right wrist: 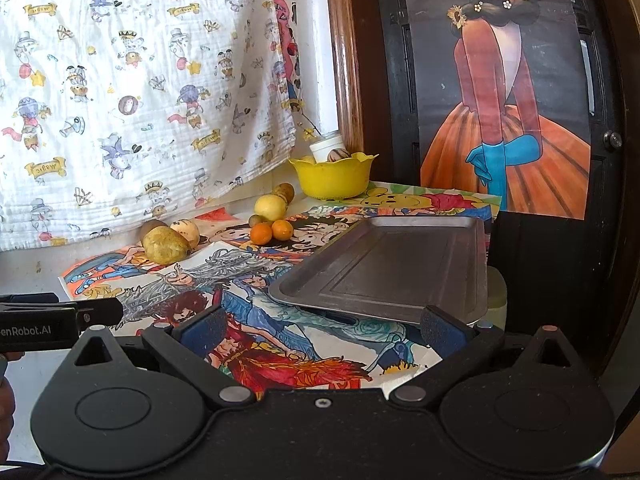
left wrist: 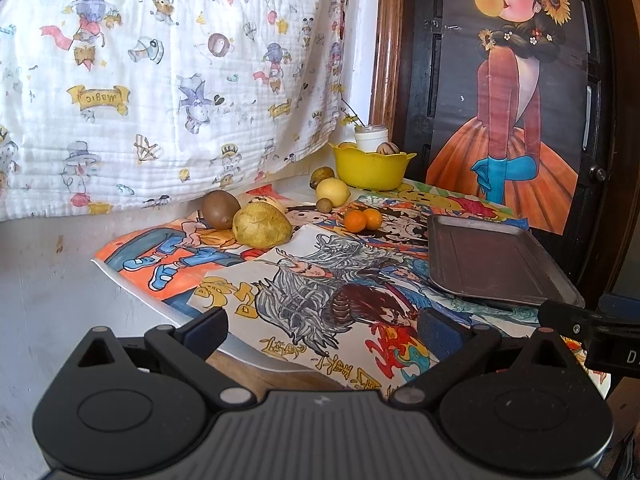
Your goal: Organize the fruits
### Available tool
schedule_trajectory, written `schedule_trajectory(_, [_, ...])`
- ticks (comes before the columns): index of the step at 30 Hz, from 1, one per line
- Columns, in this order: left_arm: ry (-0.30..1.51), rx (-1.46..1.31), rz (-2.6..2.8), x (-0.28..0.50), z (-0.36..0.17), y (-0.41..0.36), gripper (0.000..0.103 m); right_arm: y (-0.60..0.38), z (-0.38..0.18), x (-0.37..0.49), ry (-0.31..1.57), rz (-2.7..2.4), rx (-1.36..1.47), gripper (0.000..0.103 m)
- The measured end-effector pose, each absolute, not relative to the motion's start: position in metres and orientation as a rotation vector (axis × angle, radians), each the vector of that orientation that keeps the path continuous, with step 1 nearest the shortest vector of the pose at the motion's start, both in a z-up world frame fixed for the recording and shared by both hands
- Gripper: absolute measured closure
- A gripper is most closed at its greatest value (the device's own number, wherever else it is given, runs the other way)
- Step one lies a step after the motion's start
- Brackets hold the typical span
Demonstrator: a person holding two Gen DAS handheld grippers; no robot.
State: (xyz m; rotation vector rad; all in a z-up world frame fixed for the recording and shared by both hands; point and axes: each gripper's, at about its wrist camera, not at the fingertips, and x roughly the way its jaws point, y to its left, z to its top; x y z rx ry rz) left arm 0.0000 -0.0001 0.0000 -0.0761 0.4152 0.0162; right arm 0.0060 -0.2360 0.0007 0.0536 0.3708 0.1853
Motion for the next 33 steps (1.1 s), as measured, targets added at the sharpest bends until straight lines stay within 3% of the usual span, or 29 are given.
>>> schedule_trajectory(33, [0.423,-0.078,0.013,0.0045,-0.0051,-0.0009,0.0,-0.2364,0.0037,0.0061,0.379,0.189,0.05,0.0])
